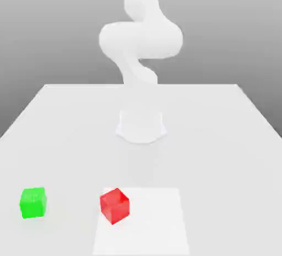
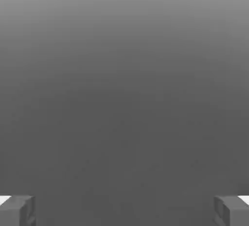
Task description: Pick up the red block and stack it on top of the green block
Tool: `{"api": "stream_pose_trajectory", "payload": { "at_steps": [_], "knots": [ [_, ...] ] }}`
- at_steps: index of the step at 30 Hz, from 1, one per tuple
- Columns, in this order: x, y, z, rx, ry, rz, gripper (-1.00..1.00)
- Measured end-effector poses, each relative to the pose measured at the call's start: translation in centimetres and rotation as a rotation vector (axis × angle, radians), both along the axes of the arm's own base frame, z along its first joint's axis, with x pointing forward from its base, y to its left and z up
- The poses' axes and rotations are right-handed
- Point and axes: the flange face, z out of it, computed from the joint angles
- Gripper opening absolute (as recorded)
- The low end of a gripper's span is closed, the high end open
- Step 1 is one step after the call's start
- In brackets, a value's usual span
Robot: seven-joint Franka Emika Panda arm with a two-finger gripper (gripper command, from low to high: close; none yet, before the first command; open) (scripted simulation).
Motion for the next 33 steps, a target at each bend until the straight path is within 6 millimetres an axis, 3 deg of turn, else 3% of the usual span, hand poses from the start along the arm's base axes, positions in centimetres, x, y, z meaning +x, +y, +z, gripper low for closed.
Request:
{"api": "stream_pose_trajectory", "payload": {
  "at_steps": [4,9,14,20,26,27,33],
  "knots": [
    [4.5,-1.3,-9.4,-0.08,0.149,0.1,0.0],
    [6.8,-2.8,-21.0,-0.151,0.323,0.232,0.0],
    [6.0,-4.1,-32.4,-0.196,0.492,0.379,0.0],
    [1.7,-5.4,-44.3,-0.214,0.675,0.556,0.0],
    [1.1,-5.4,-50.9,-0.215,0.695,0.581,0.0],
    [1.1,-5.4,-51.5,-0.215,0.695,0.581,-1.0],
    [1.0,-5.4,-51.8,-0.214,0.697,0.581,-1.0]
  ]
}}
